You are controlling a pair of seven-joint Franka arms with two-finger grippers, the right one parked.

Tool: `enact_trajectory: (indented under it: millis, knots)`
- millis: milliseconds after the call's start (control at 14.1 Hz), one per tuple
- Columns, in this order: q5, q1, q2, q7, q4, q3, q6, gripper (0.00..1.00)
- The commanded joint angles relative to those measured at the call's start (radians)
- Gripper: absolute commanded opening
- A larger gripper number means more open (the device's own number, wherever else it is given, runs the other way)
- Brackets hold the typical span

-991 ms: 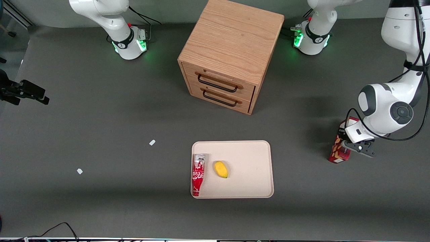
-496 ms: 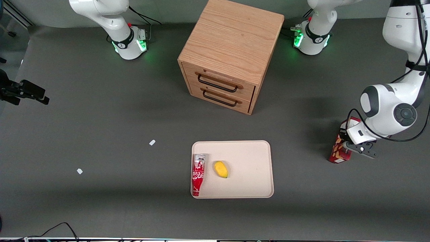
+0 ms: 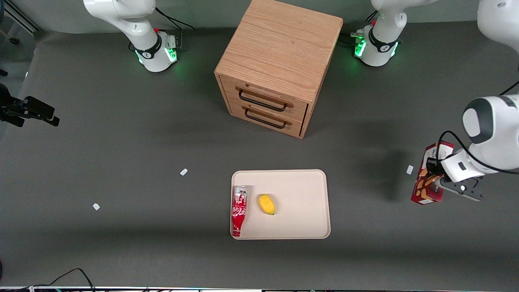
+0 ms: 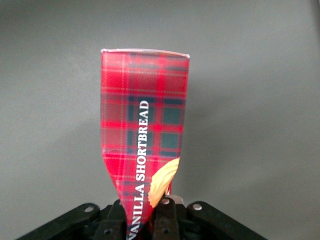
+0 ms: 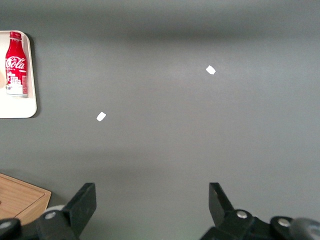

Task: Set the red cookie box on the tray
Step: 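Close the left gripper on the box end and lift it upright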

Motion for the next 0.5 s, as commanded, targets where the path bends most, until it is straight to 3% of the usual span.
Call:
enact_trajectory:
  millis: [0, 425]
  knots:
    - [-0.007, -0.04, -0.003, -0.158, 0.153, -0.032, -0.184, 0.0]
    - [0.001, -0.189, 0.107, -0.612, 0.482, -0.139, -0.421, 0.0]
